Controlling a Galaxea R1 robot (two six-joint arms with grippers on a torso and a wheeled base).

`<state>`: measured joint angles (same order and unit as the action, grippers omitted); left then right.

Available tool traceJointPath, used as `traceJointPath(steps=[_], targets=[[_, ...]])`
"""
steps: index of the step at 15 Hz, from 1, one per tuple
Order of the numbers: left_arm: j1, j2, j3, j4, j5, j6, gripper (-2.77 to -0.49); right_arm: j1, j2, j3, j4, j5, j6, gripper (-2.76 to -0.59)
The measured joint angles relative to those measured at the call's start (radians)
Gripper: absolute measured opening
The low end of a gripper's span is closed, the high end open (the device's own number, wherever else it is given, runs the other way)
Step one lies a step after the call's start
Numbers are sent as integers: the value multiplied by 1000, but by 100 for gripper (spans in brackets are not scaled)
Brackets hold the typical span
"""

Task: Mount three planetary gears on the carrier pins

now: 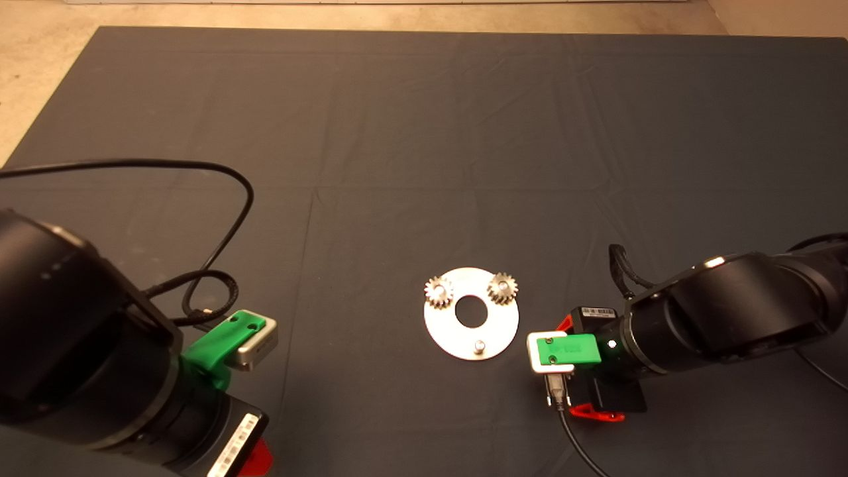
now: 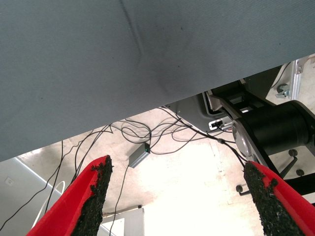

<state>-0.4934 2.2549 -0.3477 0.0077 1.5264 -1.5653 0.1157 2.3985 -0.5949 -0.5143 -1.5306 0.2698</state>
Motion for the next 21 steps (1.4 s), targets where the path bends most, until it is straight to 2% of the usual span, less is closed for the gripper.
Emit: traceJointPath(steps=[3,6,9,15,19,21], targets=[[8,0,1,0,0,0,-138,-11,0,-11,-2,1,-2,-91],[9,0,2,0,0,0,-138,-11,1,-29,-3,0,-4,-91],[25,0,5,0,0,0,-138,-13,2,-42,-3,0,-4,-91],[36,2,6,0,0,0,-138,-14,20,-62,-6,1,-4,-91],[36,3,7,0,0,0,-138,-15,24,-67,-7,1,-4,-96],[36,3,8,0,0,0,-138,-19,31,-70,-7,1,-4,-111]])
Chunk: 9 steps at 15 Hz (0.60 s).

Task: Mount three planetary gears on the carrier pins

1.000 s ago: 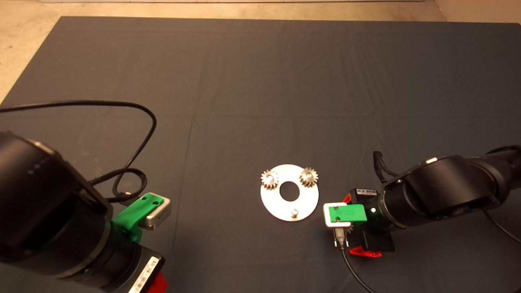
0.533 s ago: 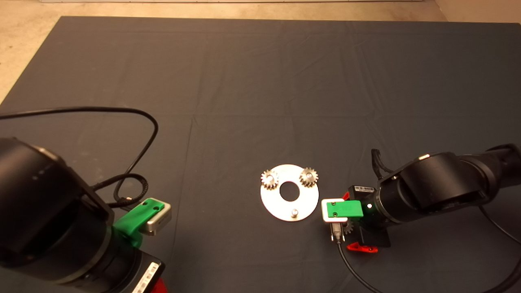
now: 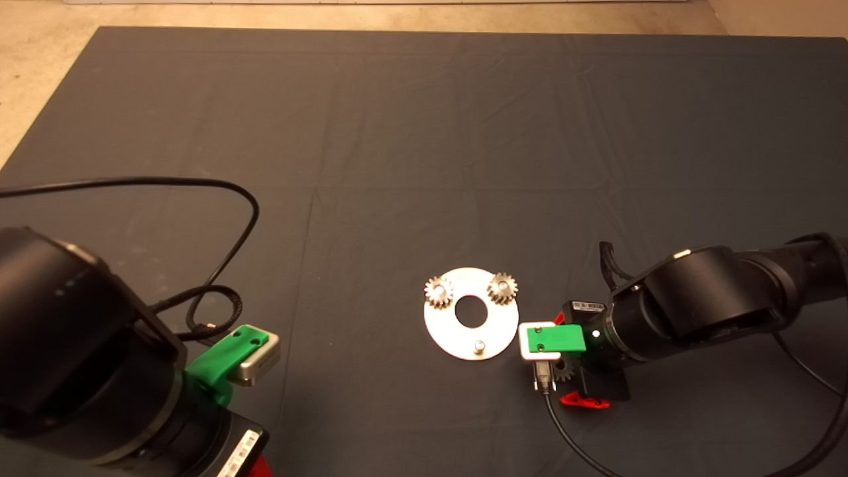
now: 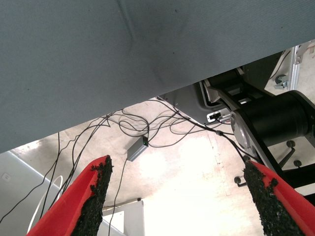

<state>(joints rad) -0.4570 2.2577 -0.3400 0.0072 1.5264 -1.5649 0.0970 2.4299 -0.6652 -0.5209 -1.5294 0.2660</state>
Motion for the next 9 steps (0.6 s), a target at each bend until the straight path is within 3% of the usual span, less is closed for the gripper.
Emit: traceJointPath(steps=[9], targets=[[0,0,0,0,0,2,-138,-6,25,-24,-2,1,0,-140]])
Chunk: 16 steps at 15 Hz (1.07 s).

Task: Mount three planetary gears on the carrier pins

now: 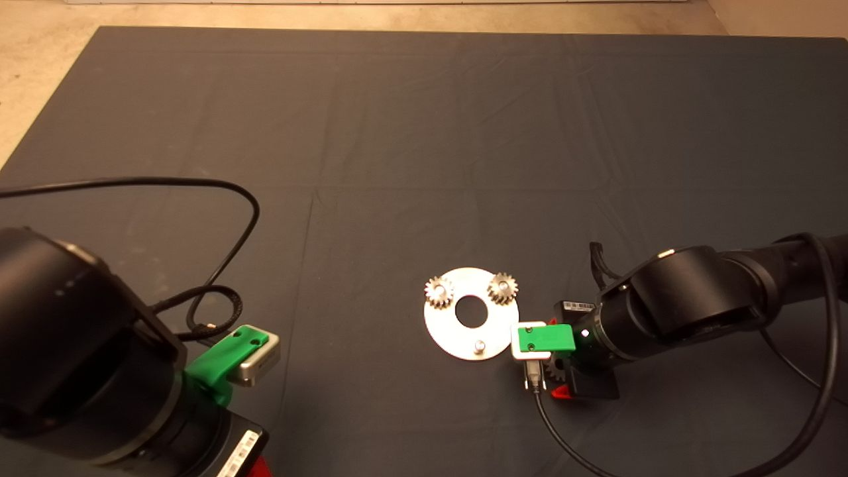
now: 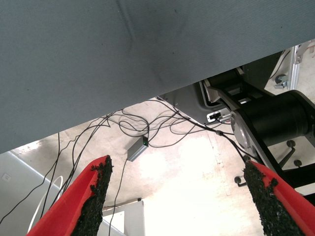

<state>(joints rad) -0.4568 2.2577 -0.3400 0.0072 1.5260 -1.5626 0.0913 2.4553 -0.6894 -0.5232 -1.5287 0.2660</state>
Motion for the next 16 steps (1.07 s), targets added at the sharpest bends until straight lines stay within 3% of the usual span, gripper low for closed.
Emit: traceJointPath(steps=[2,9,11,16], targets=[[5,0,0,0,0,0,-138,0,0,-3,0,-1,0,-154],[5,0,0,0,0,0,-138,-11,-1,-4,-1,-1,0,-166],[5,0,0,0,0,1,-138,-11,-1,-4,-1,-1,0,-180],[5,0,0,0,0,1,-138,-11,-5,-4,-9,-1,0,-182]])
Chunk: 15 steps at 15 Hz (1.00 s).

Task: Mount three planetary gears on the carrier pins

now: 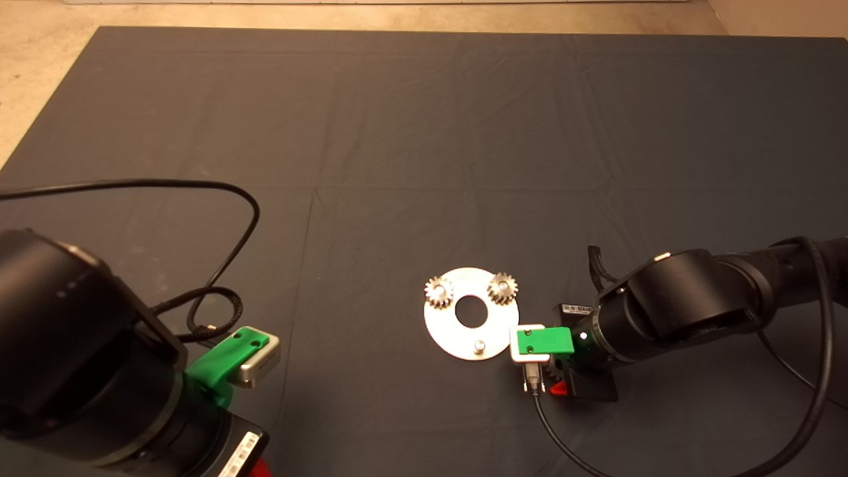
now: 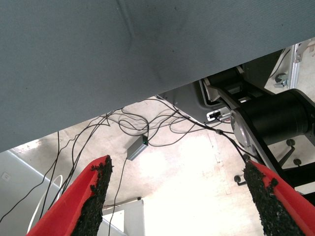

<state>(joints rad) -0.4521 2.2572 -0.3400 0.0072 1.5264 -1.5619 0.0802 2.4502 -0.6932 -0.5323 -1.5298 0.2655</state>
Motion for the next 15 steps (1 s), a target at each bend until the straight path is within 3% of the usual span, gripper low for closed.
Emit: traceJointPath(steps=[2,5,12,15], targets=[[0,0,0,0,0,0,-138,0,-7,-1,-17,1,0,-182],[0,0,0,0,0,0,-138,0,-12,-1,-20,4,0,-194],[0,0,0,0,0,0,-138,0,-27,3,-26,5,0,-195],[0,0,0,0,0,0,-138,0,-32,7,-27,4,-1,-208]])
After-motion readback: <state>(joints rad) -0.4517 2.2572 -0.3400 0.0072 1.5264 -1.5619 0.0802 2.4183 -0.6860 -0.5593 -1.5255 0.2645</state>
